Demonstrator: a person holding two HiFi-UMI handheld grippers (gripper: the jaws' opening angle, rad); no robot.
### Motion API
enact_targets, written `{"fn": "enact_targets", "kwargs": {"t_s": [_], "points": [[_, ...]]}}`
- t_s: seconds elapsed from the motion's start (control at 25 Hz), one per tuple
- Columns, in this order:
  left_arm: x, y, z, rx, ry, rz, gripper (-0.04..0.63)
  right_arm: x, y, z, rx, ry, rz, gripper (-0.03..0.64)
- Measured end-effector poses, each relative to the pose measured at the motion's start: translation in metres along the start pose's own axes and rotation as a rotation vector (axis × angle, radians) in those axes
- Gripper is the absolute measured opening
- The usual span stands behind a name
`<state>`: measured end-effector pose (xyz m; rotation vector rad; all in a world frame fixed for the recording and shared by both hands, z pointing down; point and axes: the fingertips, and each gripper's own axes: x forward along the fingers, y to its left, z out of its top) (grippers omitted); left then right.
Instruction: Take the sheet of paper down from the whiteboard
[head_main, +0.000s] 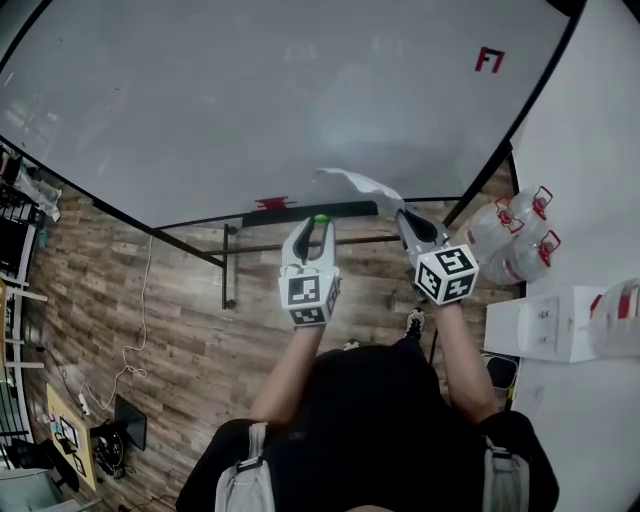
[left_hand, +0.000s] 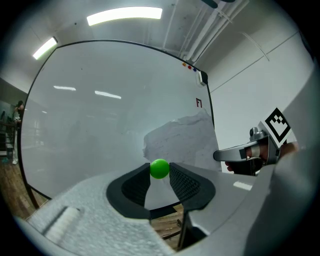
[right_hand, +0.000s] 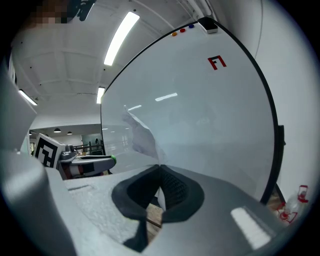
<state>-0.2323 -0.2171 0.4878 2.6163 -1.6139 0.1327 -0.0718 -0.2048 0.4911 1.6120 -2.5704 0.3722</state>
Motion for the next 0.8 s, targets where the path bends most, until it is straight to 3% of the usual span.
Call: {"fn": "enact_targets", "kwargs": {"t_s": [0.8], "points": [[-0.023,-0.013,-0.007,-0.015,-0.006,-0.052,0.132,-0.032,0.021,-0.017,0.019,0.009,-0.037,0.003]]}}
